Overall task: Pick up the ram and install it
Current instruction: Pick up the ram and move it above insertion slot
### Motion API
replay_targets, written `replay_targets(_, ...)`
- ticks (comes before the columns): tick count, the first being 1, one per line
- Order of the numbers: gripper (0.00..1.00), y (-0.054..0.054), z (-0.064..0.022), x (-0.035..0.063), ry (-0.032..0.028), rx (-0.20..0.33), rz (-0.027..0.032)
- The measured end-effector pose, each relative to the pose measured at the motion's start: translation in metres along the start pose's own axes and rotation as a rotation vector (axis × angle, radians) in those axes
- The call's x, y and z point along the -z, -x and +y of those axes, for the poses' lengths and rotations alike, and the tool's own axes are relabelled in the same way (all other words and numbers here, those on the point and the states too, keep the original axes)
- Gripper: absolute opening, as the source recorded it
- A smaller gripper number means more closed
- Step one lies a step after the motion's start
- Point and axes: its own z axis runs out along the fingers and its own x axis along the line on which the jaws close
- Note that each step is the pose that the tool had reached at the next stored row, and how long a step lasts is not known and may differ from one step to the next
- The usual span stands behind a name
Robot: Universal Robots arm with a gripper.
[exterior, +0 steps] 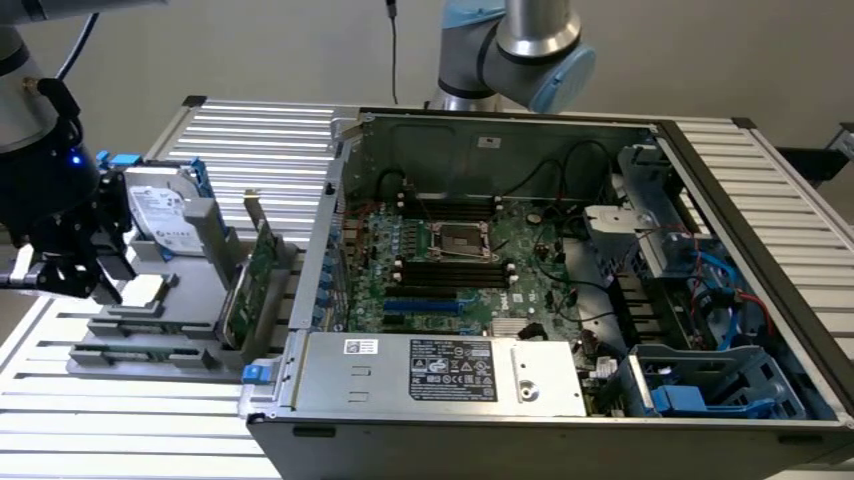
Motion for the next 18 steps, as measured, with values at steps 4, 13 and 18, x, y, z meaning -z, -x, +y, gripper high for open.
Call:
replay_targets(4,0.36,-0.003,-0.0002,-0.0074,0.0000,0.001,0.0000)
replay_targets(13,0.36,-0.008,-0.0003,-0.0237,0.0000,0.001,0.0001)
replay_targets(18,0.36,-0.011,0.0002,-0.0329,-0.0001,0.001,0.0000)
